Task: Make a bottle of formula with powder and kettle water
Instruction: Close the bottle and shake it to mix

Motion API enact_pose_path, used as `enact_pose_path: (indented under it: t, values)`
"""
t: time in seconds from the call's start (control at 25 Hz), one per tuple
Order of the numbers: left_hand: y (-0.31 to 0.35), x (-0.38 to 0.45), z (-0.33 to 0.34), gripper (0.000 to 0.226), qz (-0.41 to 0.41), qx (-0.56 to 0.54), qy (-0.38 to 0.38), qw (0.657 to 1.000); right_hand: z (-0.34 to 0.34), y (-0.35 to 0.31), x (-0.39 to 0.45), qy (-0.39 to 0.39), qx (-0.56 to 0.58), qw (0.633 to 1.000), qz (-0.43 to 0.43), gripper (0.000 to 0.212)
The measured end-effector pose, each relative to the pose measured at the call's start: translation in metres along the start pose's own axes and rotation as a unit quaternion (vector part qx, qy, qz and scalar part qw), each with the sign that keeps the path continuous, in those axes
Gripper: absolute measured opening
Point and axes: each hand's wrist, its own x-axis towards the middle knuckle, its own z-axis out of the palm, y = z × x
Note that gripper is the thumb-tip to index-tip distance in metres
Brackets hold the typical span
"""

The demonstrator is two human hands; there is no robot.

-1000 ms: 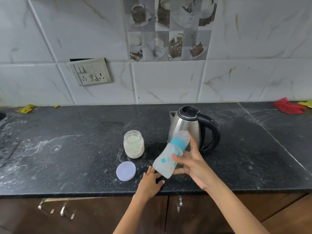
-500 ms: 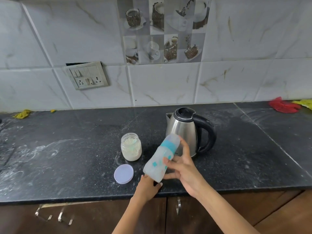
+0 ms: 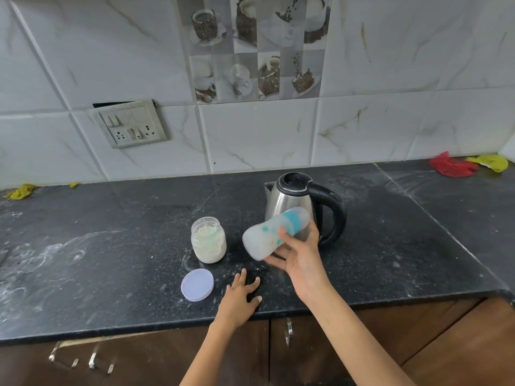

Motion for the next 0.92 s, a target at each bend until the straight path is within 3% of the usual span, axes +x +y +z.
enact_pose_path:
  t: [0.04,0.2,0.32,0.48,0.64,0.8,0.92]
  values:
    - [0.000,0.000,0.000,0.052,0.002,0.006,-0.004,1.000,0.001,-0.002,0.001,0.011,0.017,1.000,0.002,0.077]
    - [-0.005,-0.003,0.002,0.054,0.020,0.019,0.001,1.000,0.006,0.003,-0.009,-0.087,-0.110,0.990,0.034,0.086]
    - [-0.008,-0.001,0.007,0.055,0.029,0.122,-0.040,0.991,0.002,-0.011,0.004,0.005,-0.017,1.000,-0.009,0.077]
    - [-0.009,0.000,0.011,0.055,0.015,0.159,-0.050,0.986,0.000,-0.003,-0.009,-0.054,-0.123,0.990,0.031,0.084]
    - [-0.012,0.000,0.018,0.055,0.012,0.155,-0.022,0.988,-0.006,-0.012,0.000,0.048,-0.027,0.998,-0.007,0.076]
    - [-0.012,0.000,0.019,0.057,0.016,0.125,-0.001,0.992,0.004,0.010,-0.023,-0.057,-0.130,0.988,0.058,0.082]
    - [-0.011,0.001,0.017,0.055,0.011,0.139,-0.020,0.990,0.004,-0.006,-0.004,0.057,-0.013,0.998,0.004,0.074]
